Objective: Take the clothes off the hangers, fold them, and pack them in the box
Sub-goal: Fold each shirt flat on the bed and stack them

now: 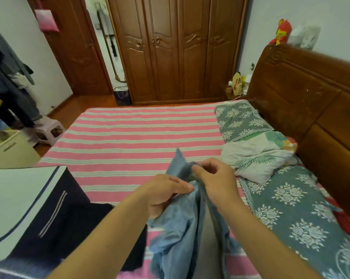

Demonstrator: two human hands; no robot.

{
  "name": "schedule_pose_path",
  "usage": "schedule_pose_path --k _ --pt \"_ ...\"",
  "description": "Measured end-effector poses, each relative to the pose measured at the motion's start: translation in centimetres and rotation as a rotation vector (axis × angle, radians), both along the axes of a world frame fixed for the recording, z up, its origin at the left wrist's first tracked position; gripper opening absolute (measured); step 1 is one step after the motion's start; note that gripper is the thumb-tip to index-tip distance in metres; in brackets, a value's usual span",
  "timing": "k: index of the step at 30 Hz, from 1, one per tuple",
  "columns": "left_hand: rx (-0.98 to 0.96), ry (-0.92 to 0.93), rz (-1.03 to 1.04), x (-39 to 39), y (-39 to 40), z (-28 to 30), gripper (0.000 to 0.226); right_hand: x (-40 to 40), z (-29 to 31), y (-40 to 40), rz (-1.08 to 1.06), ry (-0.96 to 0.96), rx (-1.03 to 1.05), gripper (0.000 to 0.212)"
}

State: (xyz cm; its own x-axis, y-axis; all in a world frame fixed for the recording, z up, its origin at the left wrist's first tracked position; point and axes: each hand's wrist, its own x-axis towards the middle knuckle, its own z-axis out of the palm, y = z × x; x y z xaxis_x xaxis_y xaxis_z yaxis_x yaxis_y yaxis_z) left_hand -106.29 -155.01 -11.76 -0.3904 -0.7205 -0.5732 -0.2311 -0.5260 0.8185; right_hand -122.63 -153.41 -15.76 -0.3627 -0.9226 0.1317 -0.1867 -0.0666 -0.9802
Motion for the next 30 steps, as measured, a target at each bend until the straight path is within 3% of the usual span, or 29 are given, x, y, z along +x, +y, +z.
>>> schedule_pose_path --k 2,6,10,13,21,30 --pt "0.038 0.047 0.032 0.2 0.5 -0.7 0.012 -0.1 -0.5 1.0 0.146 0.197 -0.057 0.011" --pt "0.085 0.092 0.072 0.7 0.9 -1.3 0.017 -0.7 -0.9 2.3 0.29 0.409 -0.251 0.018" --pt "0.158 0.071 0.104 1.1 0.8 -1.0 0.019 -1.3 -1.5 2.3 0.337 0.507 -0.374 0.021" --pt "0.233 0.137 0.114 1.5 0.9 -1.3 0.034 -2.0 -1.6 2.2 0.395 0.596 -0.42 0.018" --pt "0.245 0.275 0.118 1.8 1.5 -2.3 0.04 -2.5 -1.4 2.1 0.541 0.851 -0.469 0.021" --pt "0.156 0.281 0.304 2.3 2.3 -3.8 0.025 0.6 -3.8 3.3 0.442 0.819 -0.429 0.03"
